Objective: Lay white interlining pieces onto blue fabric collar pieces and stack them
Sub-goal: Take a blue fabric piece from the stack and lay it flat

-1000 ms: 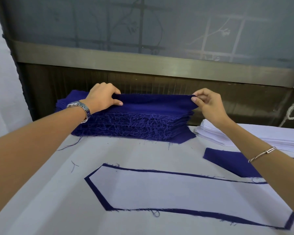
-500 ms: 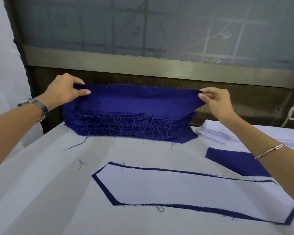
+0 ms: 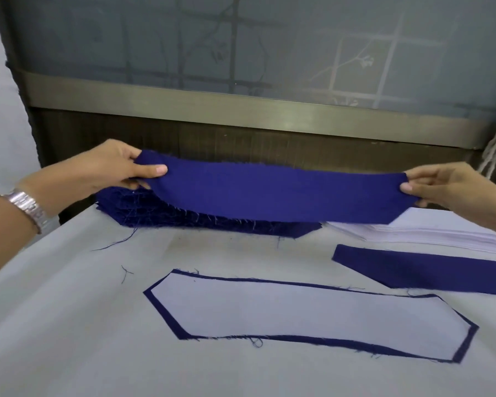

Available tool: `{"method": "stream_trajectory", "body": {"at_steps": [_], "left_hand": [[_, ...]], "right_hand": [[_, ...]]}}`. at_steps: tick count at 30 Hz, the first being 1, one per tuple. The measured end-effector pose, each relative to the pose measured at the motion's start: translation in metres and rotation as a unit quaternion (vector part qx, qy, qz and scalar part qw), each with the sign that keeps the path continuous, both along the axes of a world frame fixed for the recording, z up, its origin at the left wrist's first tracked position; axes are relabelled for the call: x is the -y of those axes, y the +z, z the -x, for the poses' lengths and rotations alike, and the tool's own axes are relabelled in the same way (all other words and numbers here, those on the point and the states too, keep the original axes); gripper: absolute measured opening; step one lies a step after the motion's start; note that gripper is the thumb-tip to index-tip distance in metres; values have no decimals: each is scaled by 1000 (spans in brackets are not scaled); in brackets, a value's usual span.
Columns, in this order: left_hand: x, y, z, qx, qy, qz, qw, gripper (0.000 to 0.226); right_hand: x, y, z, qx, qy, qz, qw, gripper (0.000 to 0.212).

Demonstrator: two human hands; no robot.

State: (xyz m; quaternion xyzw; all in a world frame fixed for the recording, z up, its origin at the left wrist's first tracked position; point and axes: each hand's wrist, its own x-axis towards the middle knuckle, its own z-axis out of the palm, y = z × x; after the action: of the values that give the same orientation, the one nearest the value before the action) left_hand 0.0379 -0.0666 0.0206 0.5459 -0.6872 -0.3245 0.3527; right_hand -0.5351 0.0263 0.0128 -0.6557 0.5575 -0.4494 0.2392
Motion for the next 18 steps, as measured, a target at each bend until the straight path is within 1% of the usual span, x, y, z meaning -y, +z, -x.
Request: {"method": "stream_trajectory", "body": {"at_steps": [2, 3, 7, 9, 10, 12, 14, 16, 18], "left_hand": [[-7, -11, 1, 19, -39, -66, 997, 39], [-11, -16, 2, 28, -61, -95, 993, 40], [-24, -39, 4, 71, -132, -174, 973, 48], [-30, -48, 4, 104, -165, -205, 959, 51], [-33, -52, 3, 125, -183, -215, 951, 56], [-38, -60, 3, 161, -203, -228, 939, 64], [-41, -67, 3, 179, -208, -240, 931, 67], [-44, -73, 4, 192, -220, -252, 923, 65], [-47, -78, 5, 203, -227, -260, 917, 64]], "right_hand": [[-6, -16, 39, -42, 11, -63, 997, 45], [-7, -27, 59, -60, 11, -93, 994, 48], [-9, -79, 140, -132, 2, -197, 971, 40], [-6, -102, 165, -158, 5, -239, 958, 37], [-6, -112, 169, -160, 18, -256, 953, 33], [-5, -128, 168, -155, 79, -290, 941, 26], [-3, -143, 160, -138, 141, -319, 927, 22], [-5, -153, 158, -124, 166, -338, 918, 21], [-6, -157, 157, -127, 167, -354, 911, 24]]}}
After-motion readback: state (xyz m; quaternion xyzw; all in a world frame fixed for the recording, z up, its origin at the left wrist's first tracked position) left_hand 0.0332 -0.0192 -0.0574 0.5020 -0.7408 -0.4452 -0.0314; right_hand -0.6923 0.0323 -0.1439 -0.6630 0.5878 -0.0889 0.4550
